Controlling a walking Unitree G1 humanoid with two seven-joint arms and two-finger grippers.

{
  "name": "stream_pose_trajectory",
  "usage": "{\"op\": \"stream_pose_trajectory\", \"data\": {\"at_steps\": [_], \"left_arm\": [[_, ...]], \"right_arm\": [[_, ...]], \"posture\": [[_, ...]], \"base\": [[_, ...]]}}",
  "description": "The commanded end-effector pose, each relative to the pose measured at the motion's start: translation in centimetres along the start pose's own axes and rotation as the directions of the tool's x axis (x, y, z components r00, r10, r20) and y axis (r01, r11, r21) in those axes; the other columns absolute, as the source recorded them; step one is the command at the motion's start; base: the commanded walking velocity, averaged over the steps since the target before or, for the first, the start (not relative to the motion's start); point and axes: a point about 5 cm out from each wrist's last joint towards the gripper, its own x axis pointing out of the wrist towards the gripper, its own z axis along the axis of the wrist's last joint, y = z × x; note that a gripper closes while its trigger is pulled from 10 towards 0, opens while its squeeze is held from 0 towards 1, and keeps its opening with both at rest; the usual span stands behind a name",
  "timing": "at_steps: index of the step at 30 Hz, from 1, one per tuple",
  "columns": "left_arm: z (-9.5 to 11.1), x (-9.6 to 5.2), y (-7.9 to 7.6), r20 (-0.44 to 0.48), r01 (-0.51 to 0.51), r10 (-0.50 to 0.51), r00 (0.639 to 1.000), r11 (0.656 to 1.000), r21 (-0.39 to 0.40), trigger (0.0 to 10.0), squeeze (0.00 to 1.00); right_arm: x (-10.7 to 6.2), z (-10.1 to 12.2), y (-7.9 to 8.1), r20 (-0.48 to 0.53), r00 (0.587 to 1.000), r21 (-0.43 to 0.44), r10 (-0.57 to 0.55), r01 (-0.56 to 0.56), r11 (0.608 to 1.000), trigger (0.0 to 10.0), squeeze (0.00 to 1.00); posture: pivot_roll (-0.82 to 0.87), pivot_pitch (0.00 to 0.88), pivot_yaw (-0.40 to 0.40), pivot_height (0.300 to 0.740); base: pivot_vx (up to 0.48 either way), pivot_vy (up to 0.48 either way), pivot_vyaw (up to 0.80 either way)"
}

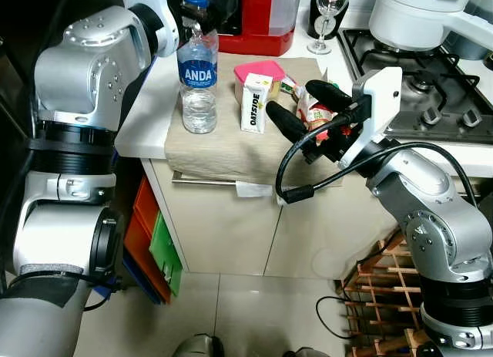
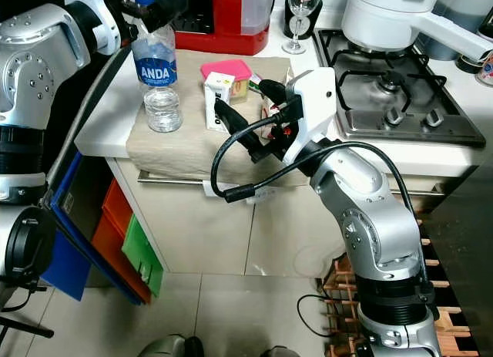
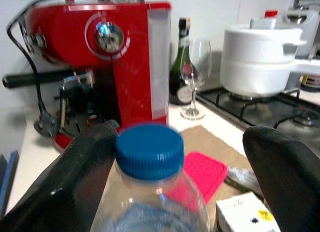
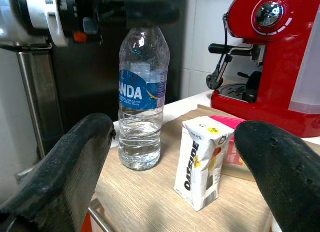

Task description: Restocking fridge

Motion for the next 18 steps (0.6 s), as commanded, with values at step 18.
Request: {"op": "stream_pose_trajectory", "data": {"at_steps": [18], "left_arm": [[-5.2, 0.1, -0.3, -0.168, 0.008, -0.022, 0.986, 0.996, -0.086, 9.8, 0.0]], "right_arm": [[0.1, -0.1, 0.4, -0.004, 0.999, 0.032, 0.032, -0.032, 0.999, 10.0, 0.1]], "posture": [[-0.06, 0.061, 0.03, 0.74]], "base": [[0.0, 0.0, 0.0]]}}
